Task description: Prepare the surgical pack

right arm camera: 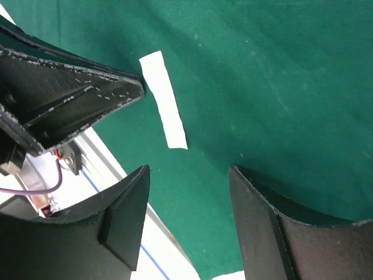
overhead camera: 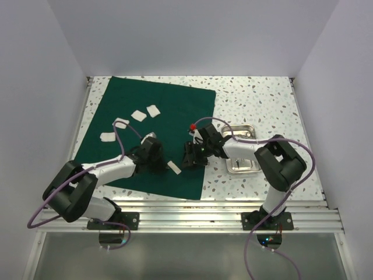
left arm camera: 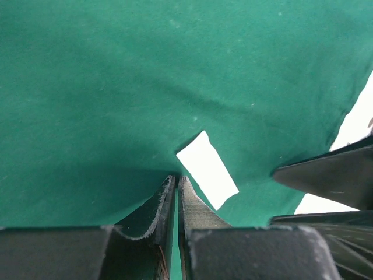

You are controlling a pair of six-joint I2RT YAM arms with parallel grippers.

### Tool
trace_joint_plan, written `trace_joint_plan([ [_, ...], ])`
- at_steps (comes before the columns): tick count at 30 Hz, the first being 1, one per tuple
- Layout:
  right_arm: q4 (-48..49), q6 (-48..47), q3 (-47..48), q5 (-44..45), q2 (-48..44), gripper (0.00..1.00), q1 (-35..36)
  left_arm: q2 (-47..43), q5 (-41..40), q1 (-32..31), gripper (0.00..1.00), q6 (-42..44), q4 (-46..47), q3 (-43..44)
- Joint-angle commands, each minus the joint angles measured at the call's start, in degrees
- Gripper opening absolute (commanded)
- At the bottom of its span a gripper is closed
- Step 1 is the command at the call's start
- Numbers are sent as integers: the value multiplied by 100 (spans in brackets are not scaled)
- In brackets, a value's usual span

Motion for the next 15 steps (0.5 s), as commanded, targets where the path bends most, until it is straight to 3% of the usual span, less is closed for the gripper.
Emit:
trace_joint_plan([
  [1, 551, 273, -21, -296, 127, 60, 94, 157, 47, -17, 9, 78, 287, -72],
  [15, 1158, 713, -38, -524, 646, 56, 296, 219, 170, -17, 5, 34, 392, -212],
])
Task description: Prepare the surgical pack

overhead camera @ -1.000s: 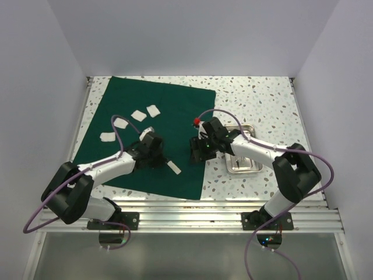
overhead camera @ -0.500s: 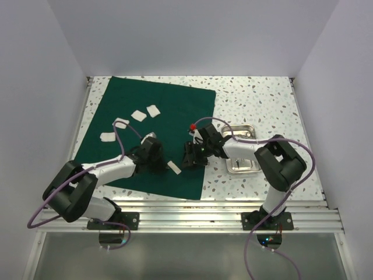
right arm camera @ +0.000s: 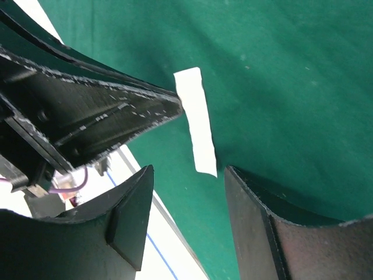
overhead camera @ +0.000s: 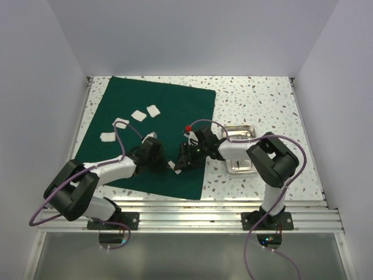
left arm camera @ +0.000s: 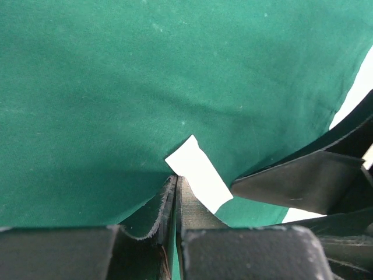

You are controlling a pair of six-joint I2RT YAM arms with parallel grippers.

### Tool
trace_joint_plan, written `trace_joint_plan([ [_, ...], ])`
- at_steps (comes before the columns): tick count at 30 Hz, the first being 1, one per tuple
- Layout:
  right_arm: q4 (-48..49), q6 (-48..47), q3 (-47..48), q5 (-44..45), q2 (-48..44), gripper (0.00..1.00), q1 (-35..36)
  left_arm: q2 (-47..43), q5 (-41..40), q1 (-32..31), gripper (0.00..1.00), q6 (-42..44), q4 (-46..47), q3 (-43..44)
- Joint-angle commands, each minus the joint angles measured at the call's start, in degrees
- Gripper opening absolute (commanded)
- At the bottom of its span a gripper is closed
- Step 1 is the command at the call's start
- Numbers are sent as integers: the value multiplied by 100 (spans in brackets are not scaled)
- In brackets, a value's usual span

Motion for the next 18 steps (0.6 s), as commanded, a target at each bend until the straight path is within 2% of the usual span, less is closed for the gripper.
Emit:
trace_joint_plan([
  [1, 343, 186, -45, -83, 215, 56, 111, 125, 61, -17, 5, 30, 71, -160],
  [9, 510, 301, -45, -92, 330, 54, 155, 99, 78, -17, 5, 21, 106, -221],
  [12, 467, 301, 8, -39, 365, 49, 146, 73, 87, -17, 5, 21, 89, -239],
  [15, 396, 275, 43, 22, 321, 39, 155, -24, 52, -17, 5, 21, -16, -248],
  [16, 344, 248, 43, 84, 286, 31, 155, -68, 26, -17, 5, 30, -60, -248],
  [18, 273, 178, 60, 128, 251, 23, 155, -278, -36, -17, 10, 21, -235, -257],
])
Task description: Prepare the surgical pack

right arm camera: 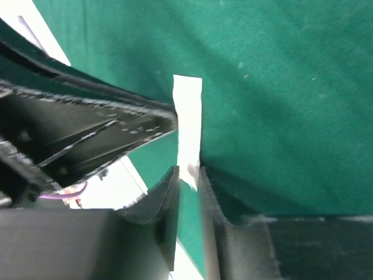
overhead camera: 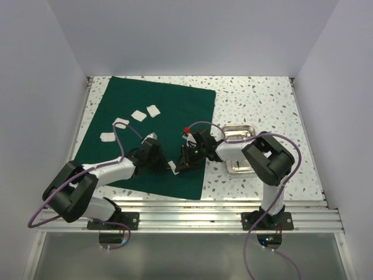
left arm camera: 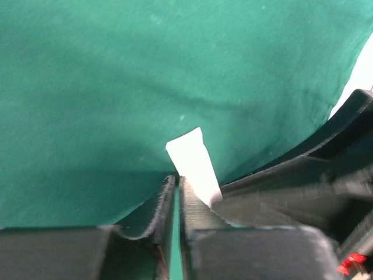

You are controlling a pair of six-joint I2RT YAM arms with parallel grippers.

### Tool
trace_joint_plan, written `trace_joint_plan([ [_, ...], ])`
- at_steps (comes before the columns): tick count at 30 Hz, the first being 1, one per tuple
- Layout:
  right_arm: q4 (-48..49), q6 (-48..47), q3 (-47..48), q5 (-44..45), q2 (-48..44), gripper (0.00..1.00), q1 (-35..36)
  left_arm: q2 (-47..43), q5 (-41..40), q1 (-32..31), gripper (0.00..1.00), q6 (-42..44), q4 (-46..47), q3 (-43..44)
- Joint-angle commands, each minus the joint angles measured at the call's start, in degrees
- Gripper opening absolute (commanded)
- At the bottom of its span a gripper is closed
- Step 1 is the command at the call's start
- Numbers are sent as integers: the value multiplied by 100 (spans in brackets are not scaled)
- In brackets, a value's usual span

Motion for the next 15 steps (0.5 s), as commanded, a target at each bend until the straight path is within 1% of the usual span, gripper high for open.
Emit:
trace_joint_plan([
  [1, -196, -130, 78, 242, -55, 12, 43, -433, -287, -17, 14, 21, -496, -141],
  [2, -241, -148, 87, 277, -73, 7, 43, -566, -366, -26, 21, 12, -593, -132],
  [3, -267, -174, 104, 295, -90, 1, 43, -707, -567, -17, 23, 3, -837, -123],
  [4, -303, -209, 113, 295, -108, 0, 35, -847, -674, -17, 26, -5, -944, -114],
  [5, -320, -227, 148, 286, -143, 0, 34, -1144, -762, -17, 28, -5, -1050, -106],
  [9, -487, -332, 175, 391, -441, 0, -9, -1788, -1297, -17, 32, 47, -1857, 201],
  [11, -794, -455, 157, 505, -687, 0, -132, -2130, -1448, -17, 35, 108, -2078, 333],
  [12, -934, -534, 140, 680, -1001, 0, -202, -2219, -1596, -17, 36, 126, -2288, 464],
  [13, -1292, -752, 140, 786, -1205, 0, -368, -2289, -1641, -9, 38, 196, -2403, 535],
  [14, -1470, -868, 114, 909, -1398, 0, -474, -2412, -1676, -9, 42, 232, -2483, 606],
  [15, -1646, -1069, 87, 1058, -1792, 0, -623, -2457, -1712, -9, 44, 284, -2562, 685],
])
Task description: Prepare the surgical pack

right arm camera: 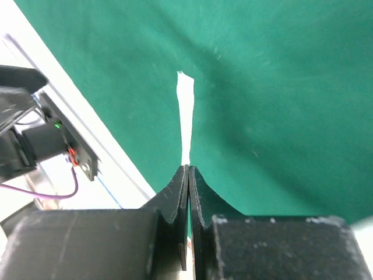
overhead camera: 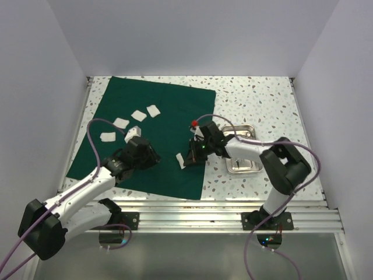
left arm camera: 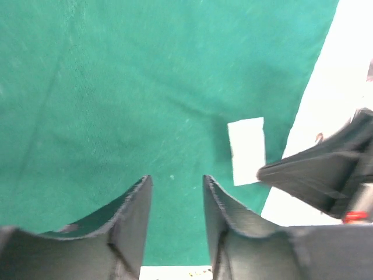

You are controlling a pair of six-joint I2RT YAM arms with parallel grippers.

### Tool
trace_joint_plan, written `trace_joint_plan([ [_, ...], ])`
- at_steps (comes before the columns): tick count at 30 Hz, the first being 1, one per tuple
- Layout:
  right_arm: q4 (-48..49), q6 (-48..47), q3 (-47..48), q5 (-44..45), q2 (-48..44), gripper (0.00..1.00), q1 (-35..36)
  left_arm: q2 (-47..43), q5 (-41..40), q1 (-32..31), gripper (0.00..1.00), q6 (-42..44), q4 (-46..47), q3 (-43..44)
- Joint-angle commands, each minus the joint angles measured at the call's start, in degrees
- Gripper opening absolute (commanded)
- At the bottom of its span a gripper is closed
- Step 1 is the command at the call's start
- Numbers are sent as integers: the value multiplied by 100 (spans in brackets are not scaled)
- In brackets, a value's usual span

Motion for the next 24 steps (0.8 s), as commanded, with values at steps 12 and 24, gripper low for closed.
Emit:
trace_joint_plan([
  [12, -2662, -1886, -481, 1930, -2558, 0, -3046, -375, -214, -9, 59, 687, -400, 535],
  [24, -2425, -1931, -588, 1342, -1908, 0, -3135, -270, -29, 0, 60, 819, -374, 553],
])
